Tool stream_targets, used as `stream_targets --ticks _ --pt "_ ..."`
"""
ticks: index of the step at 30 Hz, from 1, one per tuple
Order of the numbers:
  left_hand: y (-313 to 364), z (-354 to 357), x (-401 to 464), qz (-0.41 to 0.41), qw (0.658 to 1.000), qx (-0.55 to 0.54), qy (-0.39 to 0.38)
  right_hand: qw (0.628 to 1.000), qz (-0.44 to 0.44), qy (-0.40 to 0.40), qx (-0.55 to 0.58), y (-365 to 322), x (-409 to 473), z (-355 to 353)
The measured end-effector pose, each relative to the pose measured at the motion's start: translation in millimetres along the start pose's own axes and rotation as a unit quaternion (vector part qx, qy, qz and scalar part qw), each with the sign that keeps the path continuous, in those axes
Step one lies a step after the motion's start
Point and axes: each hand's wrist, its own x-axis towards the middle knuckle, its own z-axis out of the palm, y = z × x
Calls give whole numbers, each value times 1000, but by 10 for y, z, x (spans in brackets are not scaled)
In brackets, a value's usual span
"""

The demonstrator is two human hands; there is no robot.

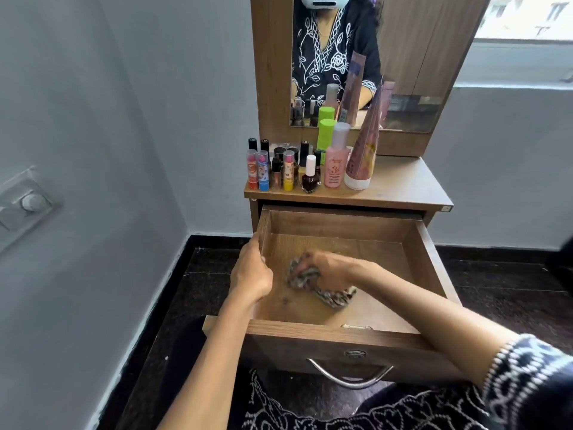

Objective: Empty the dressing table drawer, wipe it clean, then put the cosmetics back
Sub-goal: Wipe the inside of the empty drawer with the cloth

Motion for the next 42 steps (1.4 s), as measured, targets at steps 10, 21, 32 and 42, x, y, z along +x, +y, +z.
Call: stream_targets --ticks 10,21,32,42 --pt "21 -14 -25 -1 1000 10 -3 953 291 79 -40 -283 520 133" --pt "25 -16 -15 6 1000 -4 -9 963 268 19 -36 -112 290 23" --pt "5 -4 2 2 1000 2 -4 997 57 10 -46 172 -140 -180" --pt "-25 6 16 12 1000 4 -10 996 -54 -31 -69 -104 -315 137"
